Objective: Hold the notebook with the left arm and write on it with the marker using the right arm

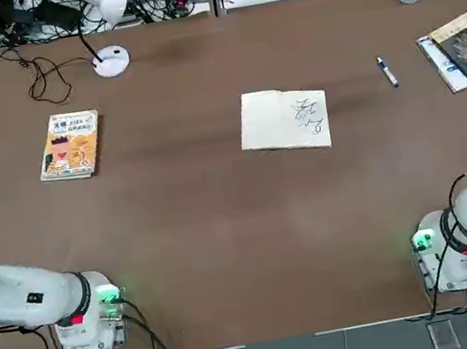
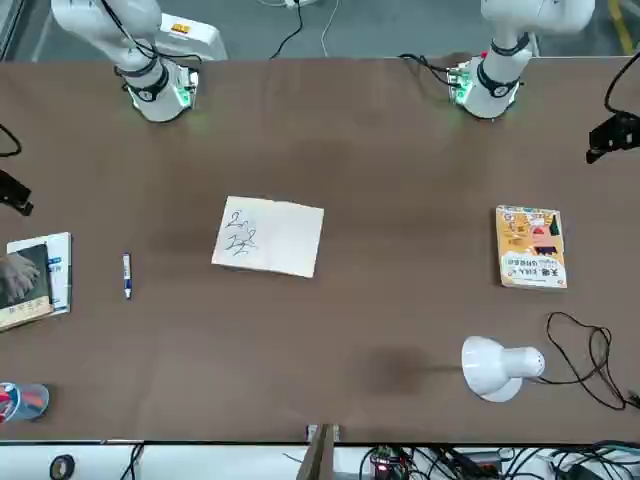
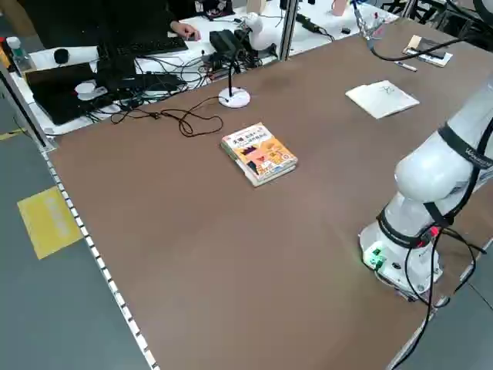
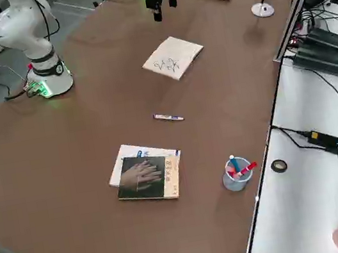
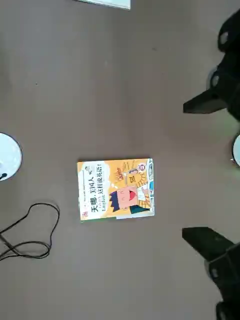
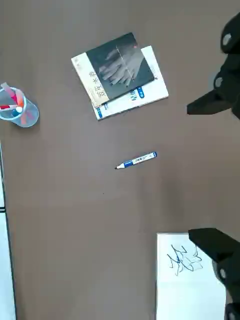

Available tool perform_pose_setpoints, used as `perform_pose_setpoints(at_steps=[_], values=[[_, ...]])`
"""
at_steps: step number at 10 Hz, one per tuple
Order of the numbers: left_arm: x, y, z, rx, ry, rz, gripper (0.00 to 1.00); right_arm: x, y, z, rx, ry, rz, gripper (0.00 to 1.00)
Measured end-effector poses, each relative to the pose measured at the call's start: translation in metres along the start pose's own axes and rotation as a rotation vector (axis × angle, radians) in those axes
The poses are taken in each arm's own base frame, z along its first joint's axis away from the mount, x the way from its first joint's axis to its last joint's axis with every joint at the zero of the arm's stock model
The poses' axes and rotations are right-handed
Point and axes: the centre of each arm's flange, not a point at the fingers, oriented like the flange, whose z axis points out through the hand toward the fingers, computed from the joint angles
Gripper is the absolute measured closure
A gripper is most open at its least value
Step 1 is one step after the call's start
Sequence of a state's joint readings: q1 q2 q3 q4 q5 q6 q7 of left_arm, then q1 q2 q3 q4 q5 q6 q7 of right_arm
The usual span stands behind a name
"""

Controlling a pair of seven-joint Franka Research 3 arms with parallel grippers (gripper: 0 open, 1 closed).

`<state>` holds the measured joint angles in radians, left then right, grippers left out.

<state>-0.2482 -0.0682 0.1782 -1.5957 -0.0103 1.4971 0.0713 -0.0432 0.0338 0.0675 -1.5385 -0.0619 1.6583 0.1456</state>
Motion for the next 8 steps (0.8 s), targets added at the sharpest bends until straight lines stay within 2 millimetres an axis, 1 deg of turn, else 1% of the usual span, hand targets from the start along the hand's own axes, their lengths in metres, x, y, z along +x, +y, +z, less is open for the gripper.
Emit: perform_pose_setpoints(at_steps=[6, 8], values=[[-0.001, 0.001, 0.0, 0.0, -0.005, 0.002, 0.0, 0.001, -0.002, 0.013, 0.0, -0.003, -0.003, 0.0], [-0.001, 0.002, -0.001, 0.0, -0.002, 0.003, 0.0, 0.001, -0.005, 0.012, 0.0, -0.002, -0.008, 0.0]])
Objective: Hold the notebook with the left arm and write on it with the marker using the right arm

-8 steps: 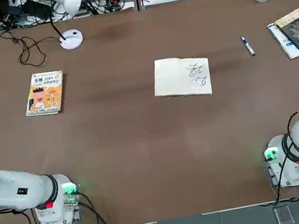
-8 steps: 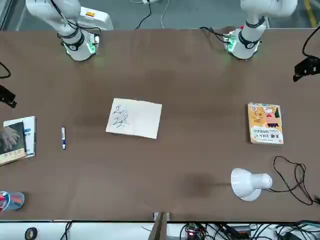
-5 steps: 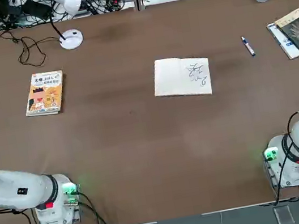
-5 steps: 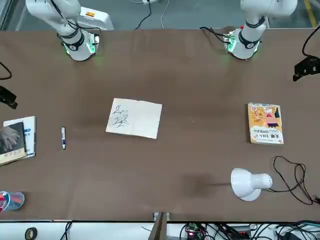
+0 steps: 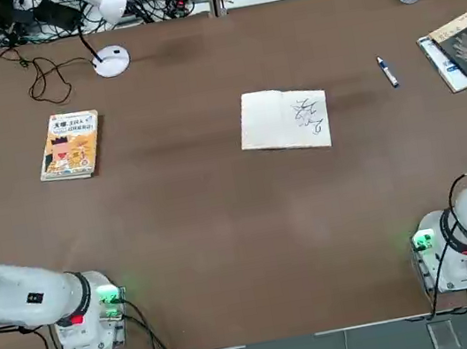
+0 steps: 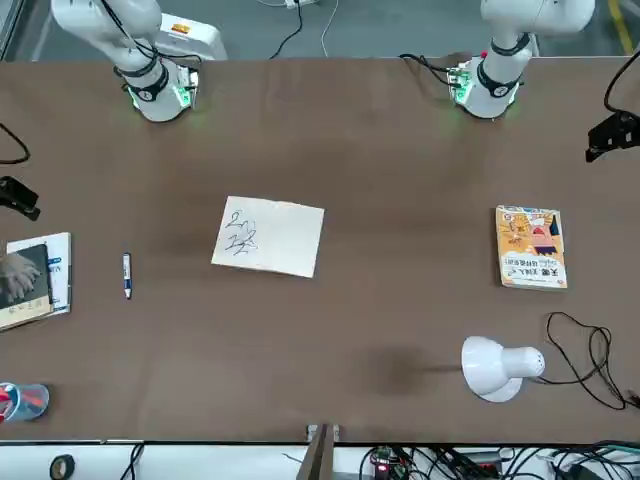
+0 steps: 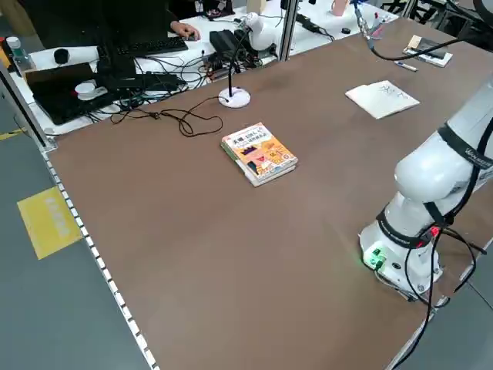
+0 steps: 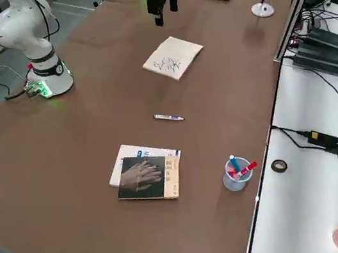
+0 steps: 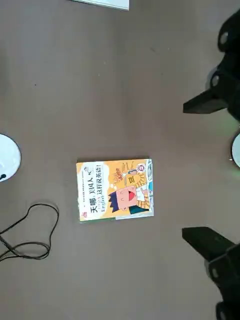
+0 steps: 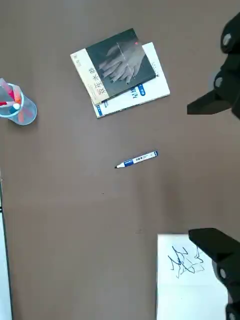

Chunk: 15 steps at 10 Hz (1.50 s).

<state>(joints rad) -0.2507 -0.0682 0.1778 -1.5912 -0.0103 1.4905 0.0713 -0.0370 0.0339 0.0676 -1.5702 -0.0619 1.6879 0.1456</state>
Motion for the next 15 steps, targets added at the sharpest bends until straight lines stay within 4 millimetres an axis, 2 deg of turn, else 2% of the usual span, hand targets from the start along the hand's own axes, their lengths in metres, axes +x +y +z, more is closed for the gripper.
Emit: perform_pose_setpoints(at_steps=[4, 6, 9, 12, 15], values=[[0.0, 0.002, -0.003, 0.0, 0.007, 0.005, 0.0, 0.0, -0.004, 0.0, 0.001, 0.001, -0.006, 0.0], [0.001, 0.018, -0.006, -0.004, 0.014, 0.025, 0.0, 0.0, -0.004, 0.0, 0.001, 0.001, -0.006, 0.0], [0.004, 0.063, -0.01, -0.027, 0.021, -0.005, 0.0, 0.0, -0.004, 0.0, 0.001, 0.001, -0.006, 0.0], [0.006, 0.127, -0.004, -0.026, 0.01, -0.027, 0.0, 0.0, -0.004, 0.0, 0.001, 0.0, -0.006, 0.0], [0.003, 0.19, 0.012, -0.042, -0.025, -0.024, 0.0, -0.001, -0.004, 0.0, 0.001, 0.0, -0.007, 0.0]])
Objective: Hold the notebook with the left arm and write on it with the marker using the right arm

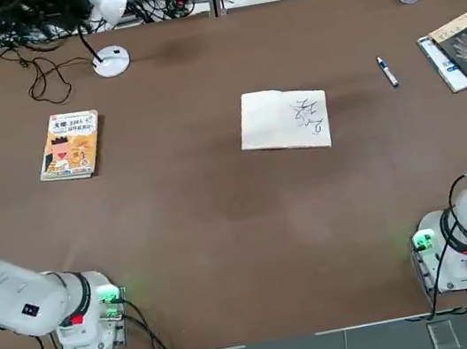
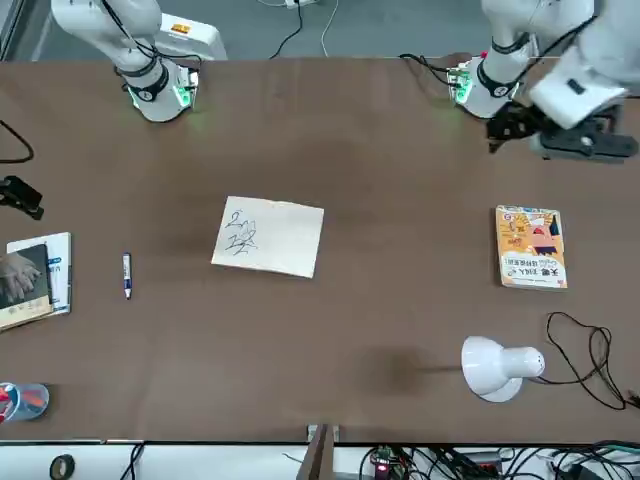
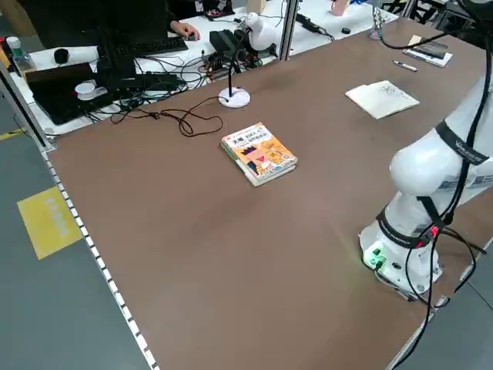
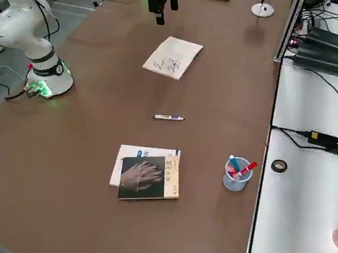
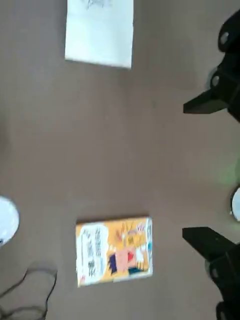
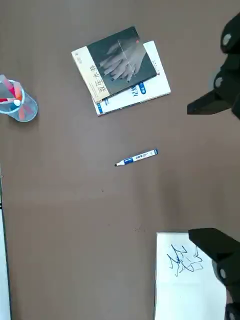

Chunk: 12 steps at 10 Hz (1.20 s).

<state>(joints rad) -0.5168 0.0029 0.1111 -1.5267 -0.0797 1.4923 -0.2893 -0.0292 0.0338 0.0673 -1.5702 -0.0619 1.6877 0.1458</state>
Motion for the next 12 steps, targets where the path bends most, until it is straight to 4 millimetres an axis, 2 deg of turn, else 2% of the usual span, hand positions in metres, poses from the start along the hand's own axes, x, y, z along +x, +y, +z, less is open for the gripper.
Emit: perform_pose_setpoints(at_steps=[5, 8, 12], values=[[-0.003, 0.091, 0.038, -0.008, 0.001, 0.028, 0.0, 0.0, -0.001, 0.0, 0.0, -0.001, -0.002, 0.0], [-0.004, 0.147, 0.069, -0.013, 0.02, -0.044, 0.0, 0.0, -0.001, 0.0, 0.0, -0.002, -0.002, 0.0], [-0.005, 0.206, 0.116, -0.024, 0.047, -0.121, 0.0, -0.001, -0.001, 0.0, 0.0, -0.003, -0.003, 0.0]])
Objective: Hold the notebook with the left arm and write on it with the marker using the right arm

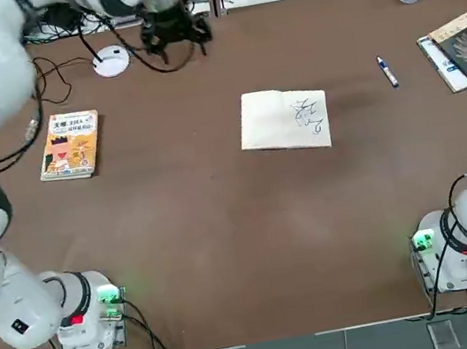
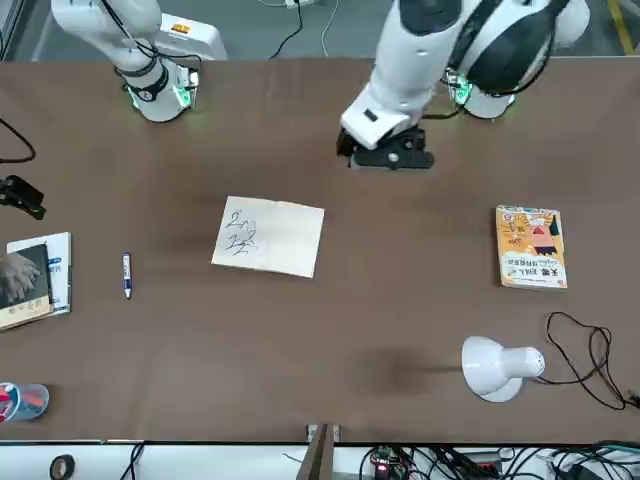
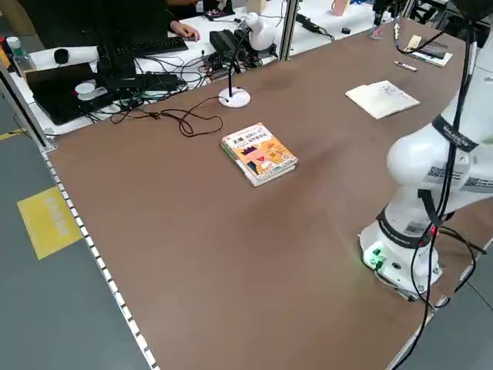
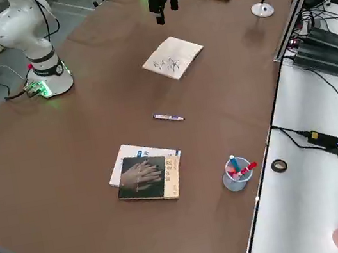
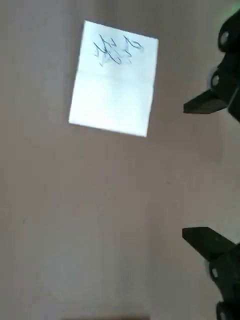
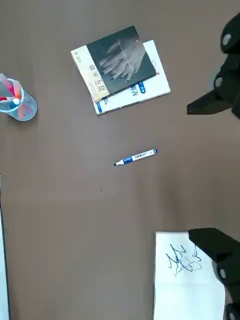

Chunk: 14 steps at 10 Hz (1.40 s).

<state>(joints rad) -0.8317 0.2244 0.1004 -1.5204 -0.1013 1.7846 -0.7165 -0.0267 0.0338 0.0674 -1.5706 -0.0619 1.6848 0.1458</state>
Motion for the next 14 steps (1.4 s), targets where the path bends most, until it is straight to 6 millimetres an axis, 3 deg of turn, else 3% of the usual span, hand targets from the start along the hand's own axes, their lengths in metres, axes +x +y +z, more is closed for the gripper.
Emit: perform_pose_setpoints(at_steps=[5, 9, 14], values=[[-0.002, 0.044, 0.064, -0.003, 0.018, -0.021, 0.0, 0.0, 0.0, 0.0, 0.0, -0.002, 0.0, 0.0], [0.002, 0.063, 0.105, -0.015, 0.04, -0.061, 0.0, -0.001, 0.0, 0.001, -0.001, -0.006, 0.0, 0.0], [0.008, 0.073, 0.138, -0.005, 0.04, -0.079, 0.0, -0.001, 0.0, 0.001, -0.002, -0.011, 0.0, 0.0]])
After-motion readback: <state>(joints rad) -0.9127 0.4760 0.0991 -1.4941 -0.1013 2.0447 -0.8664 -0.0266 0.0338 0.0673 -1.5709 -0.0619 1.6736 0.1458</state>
